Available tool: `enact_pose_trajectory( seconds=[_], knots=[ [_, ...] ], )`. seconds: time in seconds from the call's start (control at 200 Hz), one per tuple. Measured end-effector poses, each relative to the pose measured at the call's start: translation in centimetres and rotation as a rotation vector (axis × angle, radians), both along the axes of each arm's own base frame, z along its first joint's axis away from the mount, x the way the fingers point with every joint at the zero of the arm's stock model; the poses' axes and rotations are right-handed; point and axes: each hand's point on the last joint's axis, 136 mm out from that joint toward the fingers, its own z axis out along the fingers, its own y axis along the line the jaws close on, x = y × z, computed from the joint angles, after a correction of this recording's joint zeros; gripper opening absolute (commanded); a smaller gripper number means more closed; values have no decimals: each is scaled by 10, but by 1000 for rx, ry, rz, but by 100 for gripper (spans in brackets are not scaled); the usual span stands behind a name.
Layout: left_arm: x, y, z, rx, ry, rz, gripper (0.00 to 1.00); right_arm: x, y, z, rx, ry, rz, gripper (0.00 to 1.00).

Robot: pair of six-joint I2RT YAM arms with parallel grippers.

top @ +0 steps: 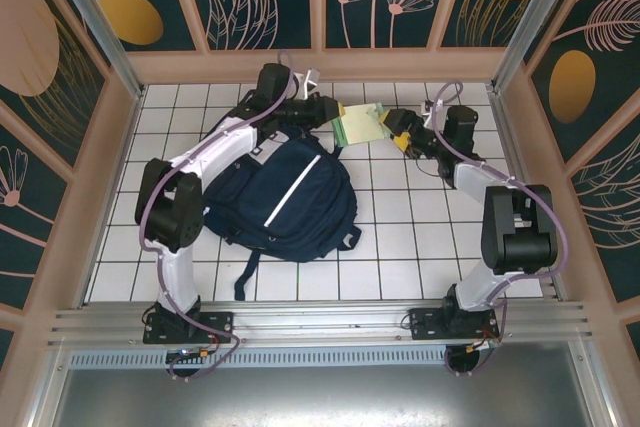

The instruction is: Pack books, pencil case, and school supplies into a backpack

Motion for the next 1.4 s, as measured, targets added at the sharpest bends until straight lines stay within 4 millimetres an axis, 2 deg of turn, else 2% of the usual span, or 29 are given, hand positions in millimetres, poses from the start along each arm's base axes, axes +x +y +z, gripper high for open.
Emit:
enact_pose_trajectory(
  seconds=[0.12, 0.305, 0.44, 0.586, 0.661, 0.696, 0.716, 0.746, 0.836, 0.971, 1.106, 1.181, 1.261, 1.396],
  knots=[
    [-19, 4, 5, -12, 6, -39, 0, -13, 17, 10, 99, -8, 95, 90],
    [-38, 7, 15, -26, -13, -91, 0, -35, 39, 18, 185, 14, 207, 73],
    [-47, 11, 14, -10, -23, -117, 0, -42, 41, 20, 173, 16, 217, 48],
    [-52, 13, 8, 15, -14, -126, 0, -51, 42, 29, 163, -15, 223, 13],
    [-51, 18, 1, 43, -1, -113, 17, -55, 42, 31, 165, -14, 223, 5],
    [-52, 19, -1, 52, 3, -112, 28, -57, 42, 31, 161, -17, 218, 0],
    [-52, 19, -2, 59, 1, -114, 34, -58, 42, 30, 159, -14, 216, 0],
    [-53, 20, -3, 74, -7, -109, 37, -59, 41, 29, 155, -9, 205, 0],
    [-49, 31, -7, 133, -21, -54, 38, -62, 32, 22, 129, 11, 122, 0],
    [-52, 54, -1, 209, -72, 7, 43, -70, 4, 7, 38, 43, -98, 0],
    [-60, 76, -2, 321, -134, 52, 48, -77, -18, 10, -48, 17, -242, 0],
    [-67, 87, -17, 384, -134, 53, 51, -80, -26, 14, -82, -3, -282, 0],
    [-75, 95, -41, 441, -109, 44, 53, -83, -30, 14, -104, -4, -299, 0],
    [-93, 106, -82, 505, -28, 18, 55, -91, -28, -1, -139, 22, -289, 0]
  ],
)
